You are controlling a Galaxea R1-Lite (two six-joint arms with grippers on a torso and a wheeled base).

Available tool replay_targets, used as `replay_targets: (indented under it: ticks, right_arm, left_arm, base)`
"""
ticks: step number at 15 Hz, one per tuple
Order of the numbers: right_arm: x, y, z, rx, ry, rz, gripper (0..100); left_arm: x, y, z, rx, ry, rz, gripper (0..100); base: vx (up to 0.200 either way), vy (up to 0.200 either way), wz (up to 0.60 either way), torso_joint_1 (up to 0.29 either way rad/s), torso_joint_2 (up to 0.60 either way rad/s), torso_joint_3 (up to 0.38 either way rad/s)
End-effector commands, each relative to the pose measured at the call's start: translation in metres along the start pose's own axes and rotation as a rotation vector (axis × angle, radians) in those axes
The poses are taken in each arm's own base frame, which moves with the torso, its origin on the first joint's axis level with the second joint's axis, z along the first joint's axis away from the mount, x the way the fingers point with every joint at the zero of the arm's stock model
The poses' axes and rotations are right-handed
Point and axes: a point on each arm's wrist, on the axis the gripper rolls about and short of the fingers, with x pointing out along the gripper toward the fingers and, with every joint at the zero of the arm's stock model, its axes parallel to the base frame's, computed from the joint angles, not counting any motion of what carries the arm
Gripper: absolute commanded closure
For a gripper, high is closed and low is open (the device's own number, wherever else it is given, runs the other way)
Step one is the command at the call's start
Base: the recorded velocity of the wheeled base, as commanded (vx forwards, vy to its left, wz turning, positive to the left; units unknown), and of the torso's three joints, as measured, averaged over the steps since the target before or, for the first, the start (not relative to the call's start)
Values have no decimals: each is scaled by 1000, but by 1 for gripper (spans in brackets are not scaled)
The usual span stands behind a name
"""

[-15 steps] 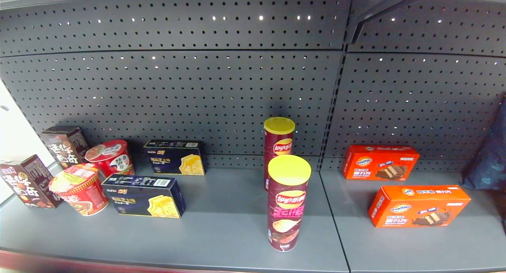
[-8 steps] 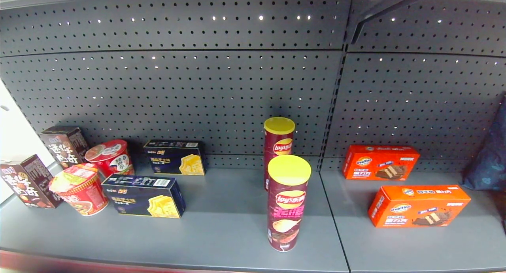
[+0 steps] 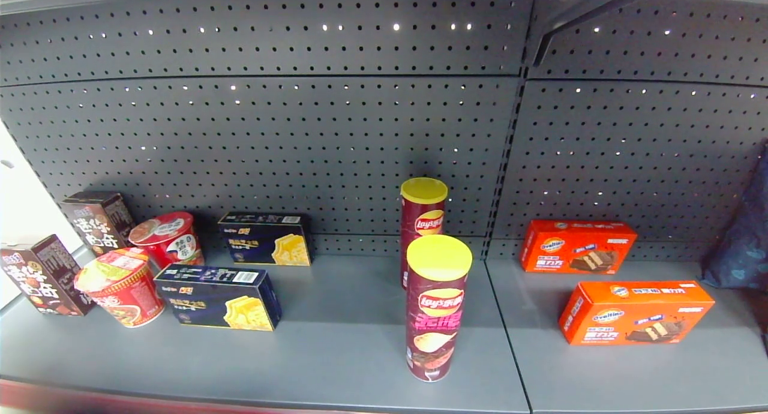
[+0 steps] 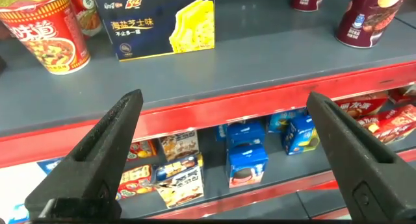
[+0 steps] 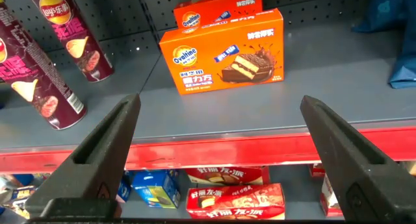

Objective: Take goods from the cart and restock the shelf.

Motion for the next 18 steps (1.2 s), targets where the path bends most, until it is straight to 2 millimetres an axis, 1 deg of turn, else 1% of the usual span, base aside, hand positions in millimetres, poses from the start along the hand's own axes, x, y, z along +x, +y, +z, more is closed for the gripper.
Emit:
replay_targets:
  ticks: [1,7,18]
  right_arm:
    - [0,0,0,0,1,1,0]
    - [0,0,0,0,1,1,0]
    - [0,0,0,0,1,1,0]
  left_arm:
    - [0,0,0,2,3,1,0]
    - [0,0,0,43,3,-3,0]
    - [0,0,0,51,3,-4,0]
  base:
    - [0,0,0,0,0,0]
    - [0,0,0,0,0,0]
    - [0,0,0,0,0,0]
